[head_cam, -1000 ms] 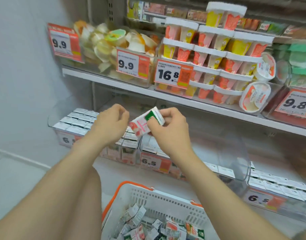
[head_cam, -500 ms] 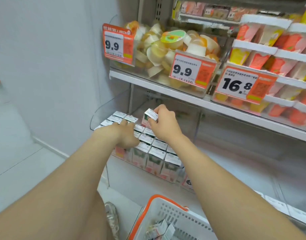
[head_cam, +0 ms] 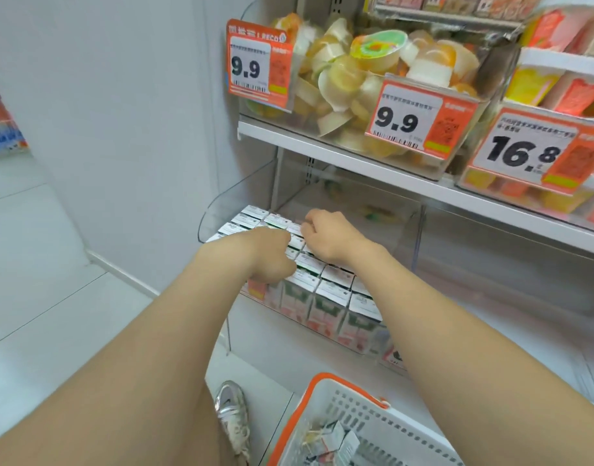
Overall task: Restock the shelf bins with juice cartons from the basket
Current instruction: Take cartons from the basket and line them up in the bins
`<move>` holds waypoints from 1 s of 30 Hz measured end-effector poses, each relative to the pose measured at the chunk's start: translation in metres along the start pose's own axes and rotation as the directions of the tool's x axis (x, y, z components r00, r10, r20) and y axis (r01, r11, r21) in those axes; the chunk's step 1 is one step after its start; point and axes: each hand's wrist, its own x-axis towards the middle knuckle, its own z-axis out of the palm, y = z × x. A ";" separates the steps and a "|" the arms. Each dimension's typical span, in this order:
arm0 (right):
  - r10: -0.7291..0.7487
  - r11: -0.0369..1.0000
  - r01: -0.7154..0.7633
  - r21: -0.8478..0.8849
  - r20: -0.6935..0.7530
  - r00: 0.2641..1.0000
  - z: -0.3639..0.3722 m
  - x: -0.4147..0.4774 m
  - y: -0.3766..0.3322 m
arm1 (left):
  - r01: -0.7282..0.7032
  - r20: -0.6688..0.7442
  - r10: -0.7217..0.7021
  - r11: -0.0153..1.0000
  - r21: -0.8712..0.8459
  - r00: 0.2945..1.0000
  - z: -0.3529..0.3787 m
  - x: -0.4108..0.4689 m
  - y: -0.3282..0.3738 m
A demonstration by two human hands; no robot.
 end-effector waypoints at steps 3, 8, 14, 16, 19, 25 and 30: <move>-0.112 0.993 0.114 -0.007 -0.273 0.956 -0.005 -0.041 -0.009 | -0.057 -0.115 0.052 0.997 -0.046 0.992 -0.006 -0.016 0.012; -0.278 0.960 0.215 -0.181 -0.496 0.823 -0.004 -0.160 -0.012 | -0.199 -0.178 0.188 0.979 -0.044 0.966 0.007 -0.058 0.042; -0.236 0.933 0.210 -0.293 -0.056 0.970 0.023 -0.266 0.032 | -0.376 0.203 0.356 0.924 0.071 0.912 0.064 -0.109 0.105; -0.115 0.952 0.138 -0.272 0.098 0.988 0.040 -0.281 0.055 | -0.400 0.376 0.329 0.907 0.127 0.866 0.093 -0.105 0.117; 0.031 0.989 0.012 -0.148 0.285 0.958 0.077 -0.297 0.092 | -0.428 0.528 0.259 0.875 0.227 0.809 0.141 -0.094 0.129; 0.113 0.987 -0.152 0.052 0.454 0.884 0.165 -0.326 0.127 | -0.402 0.668 0.070 0.843 0.358 0.741 0.241 -0.078 0.130; 0.140 0.978 -0.203 0.052 0.561 0.816 0.220 -0.335 0.145 | -0.268 0.630 0.009 0.909 0.318 0.776 0.311 -0.076 0.099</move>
